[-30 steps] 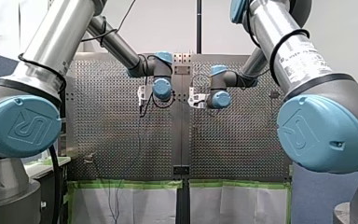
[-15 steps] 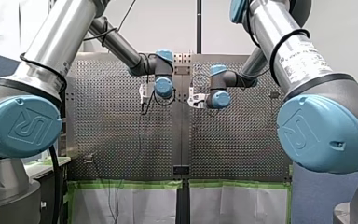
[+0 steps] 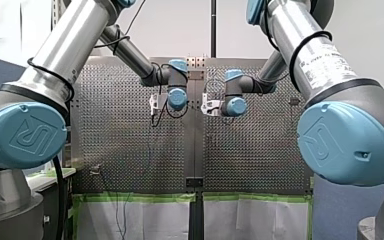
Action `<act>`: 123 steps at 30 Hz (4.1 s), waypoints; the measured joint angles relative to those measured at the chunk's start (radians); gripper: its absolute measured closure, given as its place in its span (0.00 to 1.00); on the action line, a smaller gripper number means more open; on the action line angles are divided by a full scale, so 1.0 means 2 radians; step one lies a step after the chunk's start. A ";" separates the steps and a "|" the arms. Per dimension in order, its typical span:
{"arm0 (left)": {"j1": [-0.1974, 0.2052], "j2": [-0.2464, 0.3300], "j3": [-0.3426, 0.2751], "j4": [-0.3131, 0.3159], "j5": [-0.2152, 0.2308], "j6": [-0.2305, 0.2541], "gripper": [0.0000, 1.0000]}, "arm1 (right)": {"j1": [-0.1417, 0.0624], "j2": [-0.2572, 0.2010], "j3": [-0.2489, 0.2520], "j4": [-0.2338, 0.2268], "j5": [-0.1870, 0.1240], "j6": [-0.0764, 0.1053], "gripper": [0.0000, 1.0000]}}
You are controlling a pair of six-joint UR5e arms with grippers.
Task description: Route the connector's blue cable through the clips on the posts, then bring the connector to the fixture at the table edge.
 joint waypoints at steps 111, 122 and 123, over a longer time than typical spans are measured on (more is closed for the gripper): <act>-0.050 -0.049 -0.062 0.064 -0.004 0.022 1.00 | 0.003 -0.073 0.125 0.033 0.063 -0.031 1.00; -0.055 -0.059 -0.062 0.068 -0.001 0.021 1.00 | -0.003 -0.074 0.163 -0.003 0.063 -0.028 1.00; -0.055 -0.063 -0.062 0.069 0.000 0.020 1.00 | -0.004 -0.074 0.166 -0.007 0.062 -0.028 1.00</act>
